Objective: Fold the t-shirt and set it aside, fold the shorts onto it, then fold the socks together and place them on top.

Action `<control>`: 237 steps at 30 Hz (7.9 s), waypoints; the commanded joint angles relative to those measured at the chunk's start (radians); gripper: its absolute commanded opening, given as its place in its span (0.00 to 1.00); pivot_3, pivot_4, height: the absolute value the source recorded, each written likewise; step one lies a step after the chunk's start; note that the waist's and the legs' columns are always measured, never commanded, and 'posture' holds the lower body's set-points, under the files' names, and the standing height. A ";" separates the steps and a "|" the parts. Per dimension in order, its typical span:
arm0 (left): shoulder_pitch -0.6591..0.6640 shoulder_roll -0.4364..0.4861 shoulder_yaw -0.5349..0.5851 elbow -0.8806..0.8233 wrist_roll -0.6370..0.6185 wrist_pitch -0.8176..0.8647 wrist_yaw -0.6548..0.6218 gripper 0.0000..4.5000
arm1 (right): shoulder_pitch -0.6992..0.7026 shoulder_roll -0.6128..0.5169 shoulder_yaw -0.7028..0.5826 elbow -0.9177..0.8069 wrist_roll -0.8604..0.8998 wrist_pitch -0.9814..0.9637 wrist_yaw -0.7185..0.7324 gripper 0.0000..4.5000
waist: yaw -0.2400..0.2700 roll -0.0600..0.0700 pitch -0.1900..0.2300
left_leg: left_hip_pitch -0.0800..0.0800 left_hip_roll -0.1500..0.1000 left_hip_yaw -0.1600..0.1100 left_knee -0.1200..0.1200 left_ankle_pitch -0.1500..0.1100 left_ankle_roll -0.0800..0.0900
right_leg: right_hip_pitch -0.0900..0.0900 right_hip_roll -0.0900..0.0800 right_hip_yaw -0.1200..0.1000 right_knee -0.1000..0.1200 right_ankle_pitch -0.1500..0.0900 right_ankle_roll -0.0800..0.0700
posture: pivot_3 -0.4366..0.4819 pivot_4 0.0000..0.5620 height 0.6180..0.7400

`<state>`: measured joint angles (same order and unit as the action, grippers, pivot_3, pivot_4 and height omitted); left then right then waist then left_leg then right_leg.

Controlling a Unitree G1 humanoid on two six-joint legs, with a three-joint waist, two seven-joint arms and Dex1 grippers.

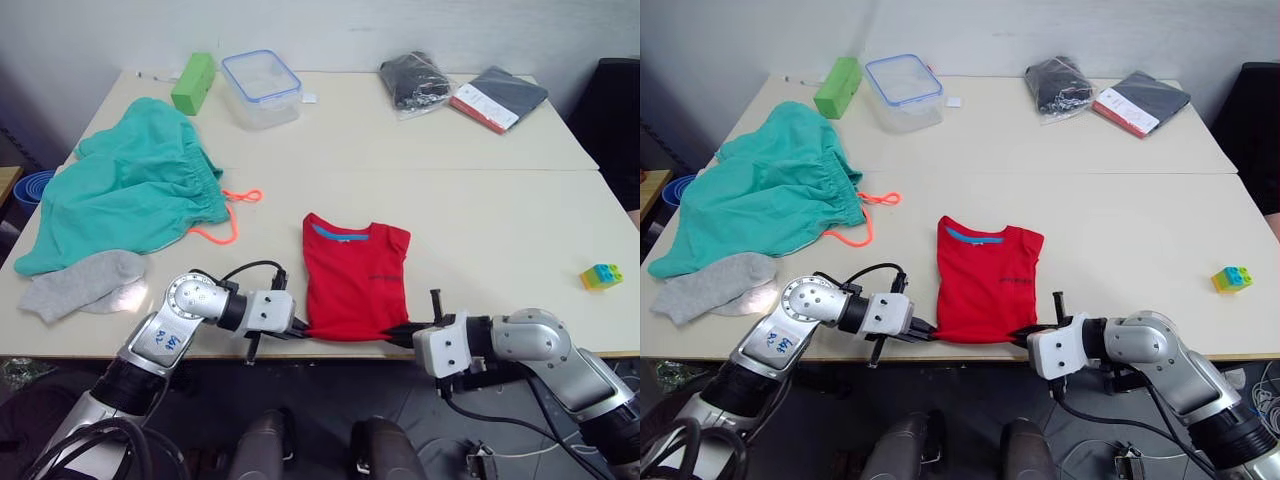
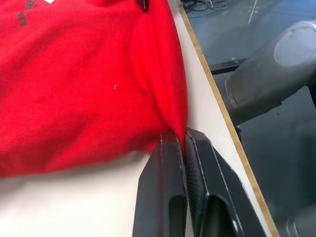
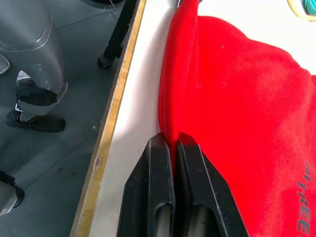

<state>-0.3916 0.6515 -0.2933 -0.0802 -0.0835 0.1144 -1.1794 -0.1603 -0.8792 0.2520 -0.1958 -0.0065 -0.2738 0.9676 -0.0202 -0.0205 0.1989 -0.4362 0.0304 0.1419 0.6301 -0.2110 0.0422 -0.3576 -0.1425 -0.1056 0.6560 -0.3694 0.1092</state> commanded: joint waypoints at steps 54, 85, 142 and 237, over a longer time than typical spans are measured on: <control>-0.241 -0.203 0.051 0.153 -0.108 0.306 0.133 0.00 | -0.315 0.263 -0.185 0.046 0.308 0.714 -0.089 0.00 | 0.014 0.000 -0.002 | -0.002 0.000 0.002 0.000 0.001 0.000 | -0.003 0.003 -0.002 0.001 0.000 0.000 | 0.48 0.27 1.00; -0.440 -0.234 0.166 0.411 -0.165 0.191 0.005 0.00 | 0.026 0.045 -0.536 -0.145 0.681 1.393 -0.134 0.08 | 0.020 -0.002 -0.001 | -0.003 -0.001 -0.002 0.000 -0.001 0.001 | 0.000 -0.001 -0.001 -0.003 0.000 0.001 | 0.48 0.27 1.00; -0.142 -0.106 0.211 -0.074 -0.246 0.261 0.175 1.00 | -0.500 -0.107 -0.215 0.582 0.490 1.288 0.092 0.01 | 0.018 -0.002 -0.001 | -0.005 0.000 0.005 -0.004 -0.005 0.001 | -0.004 0.001 -0.001 -0.011 0.002 0.001 | 0.48 0.27 1.00; -0.084 0.038 0.327 0.000 -0.140 0.235 0.337 1.00 | -0.350 0.066 -0.631 -0.109 0.827 1.179 -0.059 1.00 | 0.006 0.011 0.003 | -0.003 0.003 0.005 -0.001 -0.003 0.001 | -0.002 0.007 0.002 -0.009 0.003 0.004 | 0.48 0.27 1.00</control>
<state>-0.4861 0.6649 -0.0140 -0.0645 -0.2495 0.3503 -0.8837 -0.4980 -0.8241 -0.4039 -0.1879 0.7558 0.8863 0.9276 -0.0137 -0.0095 0.2017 -0.4395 0.0333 0.1465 0.6284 -0.2146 0.0428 -0.3601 -0.1377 -0.1034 0.6466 -0.3659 0.1127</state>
